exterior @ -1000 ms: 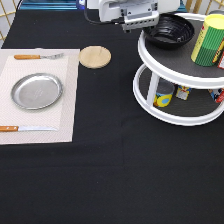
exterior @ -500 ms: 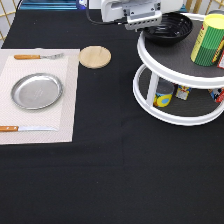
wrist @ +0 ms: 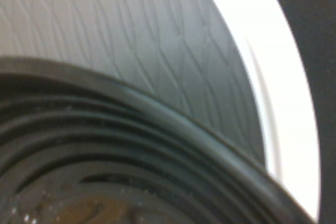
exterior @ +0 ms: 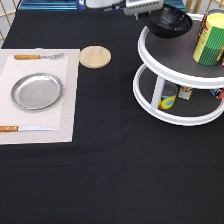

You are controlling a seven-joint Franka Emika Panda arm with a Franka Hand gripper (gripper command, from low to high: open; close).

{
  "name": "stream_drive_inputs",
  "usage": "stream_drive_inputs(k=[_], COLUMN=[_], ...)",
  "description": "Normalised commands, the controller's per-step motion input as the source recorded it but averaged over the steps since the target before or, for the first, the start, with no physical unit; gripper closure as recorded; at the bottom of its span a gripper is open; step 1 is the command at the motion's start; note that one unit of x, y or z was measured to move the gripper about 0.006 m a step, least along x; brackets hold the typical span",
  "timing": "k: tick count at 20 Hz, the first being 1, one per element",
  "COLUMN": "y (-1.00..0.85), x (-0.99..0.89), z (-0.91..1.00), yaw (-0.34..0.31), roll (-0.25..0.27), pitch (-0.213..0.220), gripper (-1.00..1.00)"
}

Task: Pick up the bowl from the lazy Susan and put bowl on the plate

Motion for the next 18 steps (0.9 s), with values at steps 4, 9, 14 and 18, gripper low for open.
stream_drive_inputs(k=[4,9,14,18], y=[-0.91,-0.97,-1.0,-1.0], x=[0.31,0.12,-0.05,-0.1], z=[0.04,-0.39,-0.43,-0.14], yaw=[-0.029,-0.011,0.0,0.0], roll=[-0.012,-0.059,-0.047,-0.021], pitch=[0.003,-0.065,-0.105,-0.131], gripper=[1.0,1.0,1.0,1.0])
